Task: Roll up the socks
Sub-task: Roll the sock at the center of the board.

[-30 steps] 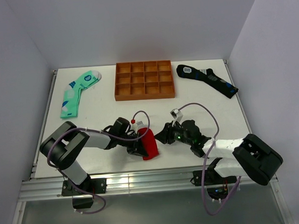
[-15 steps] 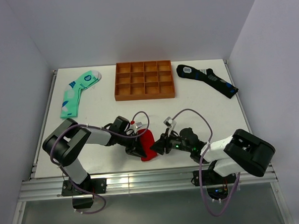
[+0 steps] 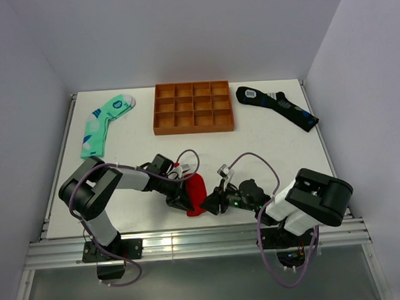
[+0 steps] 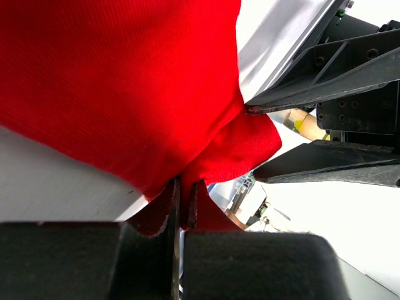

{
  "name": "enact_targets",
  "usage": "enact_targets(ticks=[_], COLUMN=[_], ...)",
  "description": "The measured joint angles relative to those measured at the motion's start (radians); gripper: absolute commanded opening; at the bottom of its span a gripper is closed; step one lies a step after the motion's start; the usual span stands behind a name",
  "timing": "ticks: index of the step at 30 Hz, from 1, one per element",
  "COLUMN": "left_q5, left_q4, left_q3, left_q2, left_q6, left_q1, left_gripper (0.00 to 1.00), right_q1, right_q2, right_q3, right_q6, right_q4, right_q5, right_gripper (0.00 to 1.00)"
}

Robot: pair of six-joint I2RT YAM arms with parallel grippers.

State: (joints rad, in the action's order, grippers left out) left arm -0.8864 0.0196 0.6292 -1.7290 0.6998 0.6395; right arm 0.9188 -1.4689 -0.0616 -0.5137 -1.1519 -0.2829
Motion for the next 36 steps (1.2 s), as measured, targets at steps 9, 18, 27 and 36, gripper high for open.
enact_targets(ticks=[9, 18, 27, 36], left_q5=[-0.006, -0.008, -0.005, 0.000], left_q4=[0.011, 0.013, 0.085, 0.142], left_q3=[0.002, 0.002, 0.024, 0.052], left_q2=[-0.003, -0.004, -0.007, -0.016], left_q6=[0.000, 0.000, -0.030, -0.062], left_q1=[-0.004, -0.006, -0.013, -0.014], left_gripper=[0.00, 0.00, 0.00, 0.00], right_q1=[0.018, 0.046, 0.195, 0.262], right_q2=[-0.059, -0.047, 0.256, 0.240], right_q3=[0.003, 0.004, -0.166, -0.637], right_q6=[-0.018, -0.016, 0.042, 0.202], right_q4=[-0.078, -0.087, 0.487, 1.125], right_q5=[0.038, 0.076, 0.254, 0.379], right_gripper=[0.48, 0.54, 0.53, 0.53])
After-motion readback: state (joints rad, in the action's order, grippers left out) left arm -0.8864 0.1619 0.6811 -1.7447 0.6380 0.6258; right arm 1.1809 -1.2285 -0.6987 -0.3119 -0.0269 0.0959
